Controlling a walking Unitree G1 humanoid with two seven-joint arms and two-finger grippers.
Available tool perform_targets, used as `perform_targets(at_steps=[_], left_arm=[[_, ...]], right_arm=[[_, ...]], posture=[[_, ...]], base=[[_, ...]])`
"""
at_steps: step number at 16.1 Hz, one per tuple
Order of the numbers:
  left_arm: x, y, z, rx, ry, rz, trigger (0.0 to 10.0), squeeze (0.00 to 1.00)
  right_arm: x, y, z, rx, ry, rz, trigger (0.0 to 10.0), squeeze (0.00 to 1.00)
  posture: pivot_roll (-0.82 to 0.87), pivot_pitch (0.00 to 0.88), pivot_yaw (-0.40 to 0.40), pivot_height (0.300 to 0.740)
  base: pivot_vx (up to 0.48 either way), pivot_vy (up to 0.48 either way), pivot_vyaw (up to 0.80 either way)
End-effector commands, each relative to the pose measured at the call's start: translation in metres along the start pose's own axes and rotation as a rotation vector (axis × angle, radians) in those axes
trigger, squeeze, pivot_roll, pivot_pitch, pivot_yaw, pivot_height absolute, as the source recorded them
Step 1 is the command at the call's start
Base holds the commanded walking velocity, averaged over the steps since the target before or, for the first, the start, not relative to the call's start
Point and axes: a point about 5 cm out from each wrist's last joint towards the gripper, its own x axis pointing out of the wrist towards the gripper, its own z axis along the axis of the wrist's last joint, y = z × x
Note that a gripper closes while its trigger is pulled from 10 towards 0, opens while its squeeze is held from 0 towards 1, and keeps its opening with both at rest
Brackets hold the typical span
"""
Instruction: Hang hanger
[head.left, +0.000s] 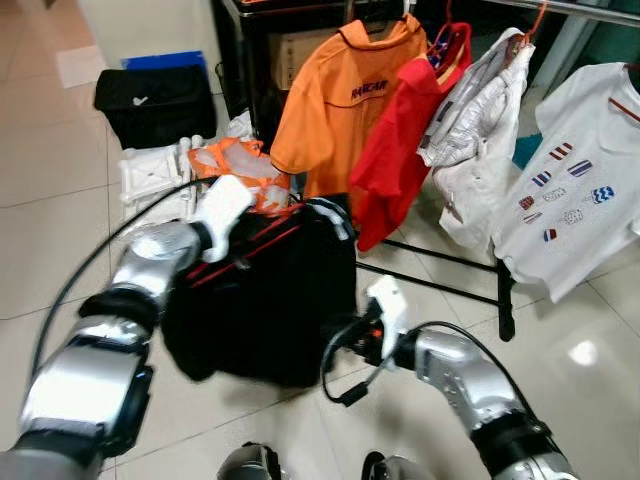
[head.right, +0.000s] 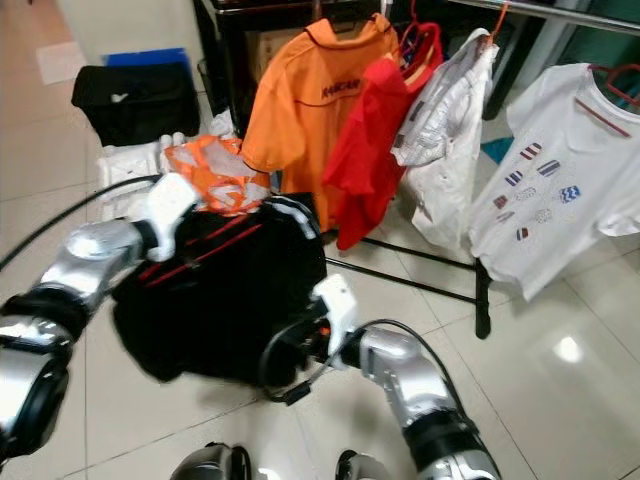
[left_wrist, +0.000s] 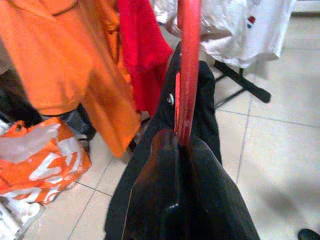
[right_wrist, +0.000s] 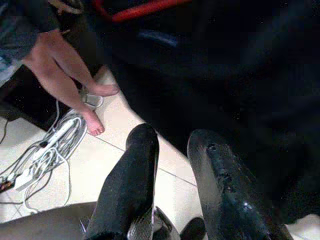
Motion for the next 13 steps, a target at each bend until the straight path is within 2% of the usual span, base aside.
perform_targets(at_steps=[1, 2, 4, 6, 8, 10, 13], left_arm=[[0.006, 0.005, 0.018, 0.039, -0.029, 0.018, 10.0, 0.00], [0.012, 0.007, 0.030, 0.059, -0.031, 0.039, 10.0, 0.00], [0.014, 0.009, 0.035, 0.064, -0.033, 0.059, 10.0, 0.00], [0.017, 0.011, 0.040, 0.064, -0.038, 0.107, 10.0, 0.00], [0.020, 0.010, 0.042, 0.063, -0.038, 0.122, 10.0, 0.00], [0.029, 0.005, 0.049, 0.066, -0.033, 0.137, 10.0, 0.00], [0.031, 0.006, 0.056, 0.057, -0.051, 0.151, 10.0, 0.00]], right_arm=[[0.004, 0.002, 0.000, -0.023, 0.022, 0.014, 10.0, 0.00], [0.014, 0.011, 0.008, -0.039, 0.003, 0.062, 10.0, 0.00], [0.017, 0.020, 0.016, -0.036, -0.023, 0.124, 10.0, 0.00], [0.014, 0.038, 0.021, -0.020, -0.027, 0.253, 10.0, 0.00], [0.014, 0.041, 0.020, -0.021, -0.018, 0.270, 10.0, 0.00], [0.034, 0.044, 0.019, -0.059, 0.003, 0.240, 10.0, 0.00], [0.042, 0.044, 0.025, -0.082, -0.028, 0.164, 10.0, 0.00]], posture=[[0.03, 0.104, -0.002, 0.740], [0.02, 0.107, 0.006, 0.740], [0.02, 0.108, 0.015, 0.740], [0.00, 0.113, 0.023, 0.740], [-0.01, 0.117, 0.025, 0.740], [-0.03, 0.131, 0.031, 0.740], [-0.02, 0.134, 0.037, 0.740]], base=[[0.000, 0.000, 0.00], [0.000, 0.000, 0.00], [0.000, 0.000, 0.00], [0.000, 0.000, 0.00], [0.000, 0.000, 0.00], [0.000, 0.000, 0.00], [0.000, 0.000, 0.00]])
